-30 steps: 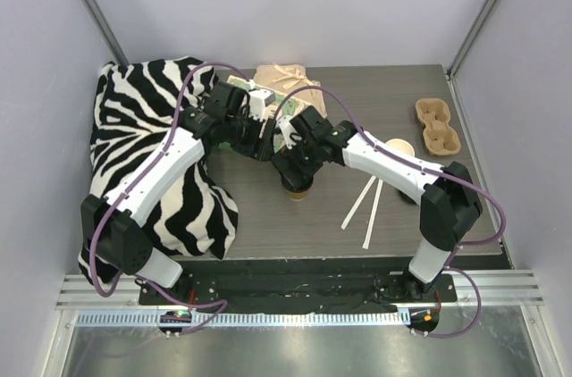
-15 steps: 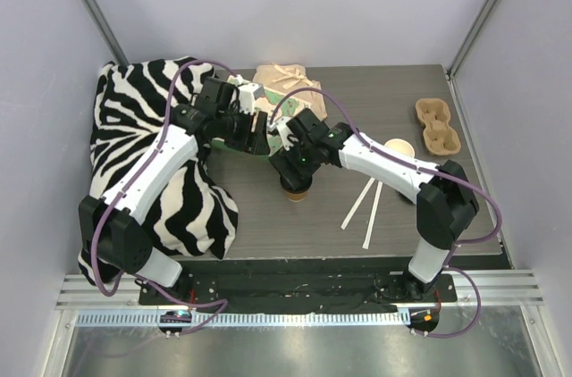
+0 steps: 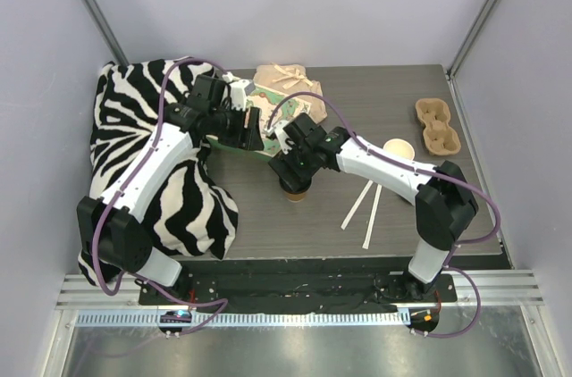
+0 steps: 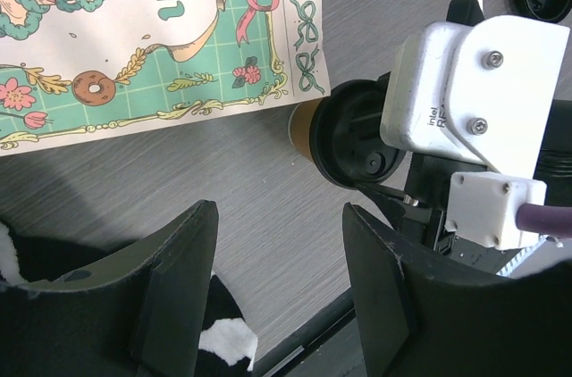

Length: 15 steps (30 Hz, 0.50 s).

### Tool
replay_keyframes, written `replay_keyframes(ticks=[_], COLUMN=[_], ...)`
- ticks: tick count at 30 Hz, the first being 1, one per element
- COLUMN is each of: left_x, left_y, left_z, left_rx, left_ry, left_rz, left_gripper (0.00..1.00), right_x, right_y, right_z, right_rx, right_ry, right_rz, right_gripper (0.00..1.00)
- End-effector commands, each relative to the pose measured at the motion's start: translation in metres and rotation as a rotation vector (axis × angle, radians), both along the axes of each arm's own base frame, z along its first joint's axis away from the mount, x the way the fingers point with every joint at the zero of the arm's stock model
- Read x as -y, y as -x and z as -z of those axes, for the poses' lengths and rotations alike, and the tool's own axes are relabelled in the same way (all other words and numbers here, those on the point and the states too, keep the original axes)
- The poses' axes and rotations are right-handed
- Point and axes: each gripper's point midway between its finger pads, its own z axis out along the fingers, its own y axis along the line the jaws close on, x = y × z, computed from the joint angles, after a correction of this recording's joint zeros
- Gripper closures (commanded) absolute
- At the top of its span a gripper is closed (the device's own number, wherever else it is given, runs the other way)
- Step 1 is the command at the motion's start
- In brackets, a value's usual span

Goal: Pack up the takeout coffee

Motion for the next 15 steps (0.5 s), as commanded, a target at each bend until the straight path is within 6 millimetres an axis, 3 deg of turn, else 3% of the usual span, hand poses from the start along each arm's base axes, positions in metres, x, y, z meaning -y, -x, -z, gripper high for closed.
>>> replay_keyframes(ticks=[1,9,15], left_x=[0.003,0.001,0.002], left_y=[-0.008,-0.009,-0.008], left_z=[-0.032,-0.03,-0.027], left_rx=[0.077,0.071,0.059], left_ry=[0.068,0.071,0.076], left_rz=[-0.004,-0.009,-0.007], left_gripper=[0.38,0.38,0.38], right_x=[0.008,0.02,0.057], right_y=[0.004,0.01,0.001], right_z=[0.004,-0.022,-0.043], right_rx=[0.02,0.061,0.062], right_ry=[0.026,0.007,0.009], right_rz=[-0.007,-0.023,0.033], right_gripper=[0.18,0.25,0.25])
